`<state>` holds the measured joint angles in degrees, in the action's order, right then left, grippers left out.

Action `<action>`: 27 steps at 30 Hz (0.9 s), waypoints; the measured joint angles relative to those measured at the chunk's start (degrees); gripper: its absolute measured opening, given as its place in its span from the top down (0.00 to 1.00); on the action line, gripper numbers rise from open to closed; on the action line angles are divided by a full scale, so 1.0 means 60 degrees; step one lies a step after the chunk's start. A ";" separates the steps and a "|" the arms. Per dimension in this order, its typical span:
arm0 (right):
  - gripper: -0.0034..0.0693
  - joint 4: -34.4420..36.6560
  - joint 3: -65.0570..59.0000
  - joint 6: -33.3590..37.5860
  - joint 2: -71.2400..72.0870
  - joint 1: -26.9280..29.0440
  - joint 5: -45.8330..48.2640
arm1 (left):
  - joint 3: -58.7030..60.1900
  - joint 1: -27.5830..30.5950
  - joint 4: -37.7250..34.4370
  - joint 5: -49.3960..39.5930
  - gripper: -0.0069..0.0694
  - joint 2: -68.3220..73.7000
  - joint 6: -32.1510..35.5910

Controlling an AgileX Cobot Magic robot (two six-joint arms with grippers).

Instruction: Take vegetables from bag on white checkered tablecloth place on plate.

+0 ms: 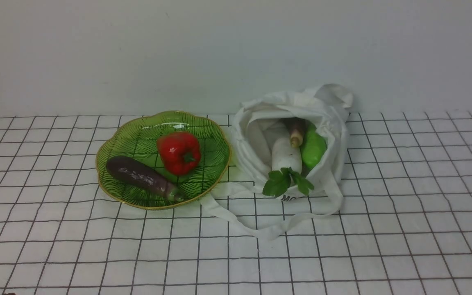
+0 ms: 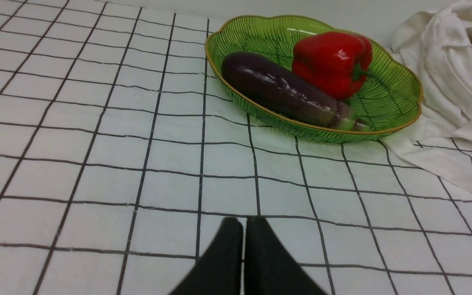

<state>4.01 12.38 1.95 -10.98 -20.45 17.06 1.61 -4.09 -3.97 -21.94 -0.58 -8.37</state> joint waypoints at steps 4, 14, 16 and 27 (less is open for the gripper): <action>0.97 0.0008 -0.0641 0.0000 0.0988 0.1068 -0.0052 | 0.0000 0.0000 0.0000 0.0000 0.92 0.0000 0.0000; 0.97 -0.0013 -0.2264 0.0000 0.1907 0.2773 -0.0001 | 0.0000 0.0000 0.0000 0.0000 0.92 0.0000 0.0000; 0.97 -0.0090 -0.2349 0.0000 0.1907 0.2901 0.0022 | 0.0000 0.0000 0.0000 0.0000 0.92 0.0000 0.0000; 0.97 -0.0395 -0.2323 0.0000 0.1907 0.3442 0.0523 | 0.0000 0.0000 0.0000 0.0000 0.92 0.0000 0.0000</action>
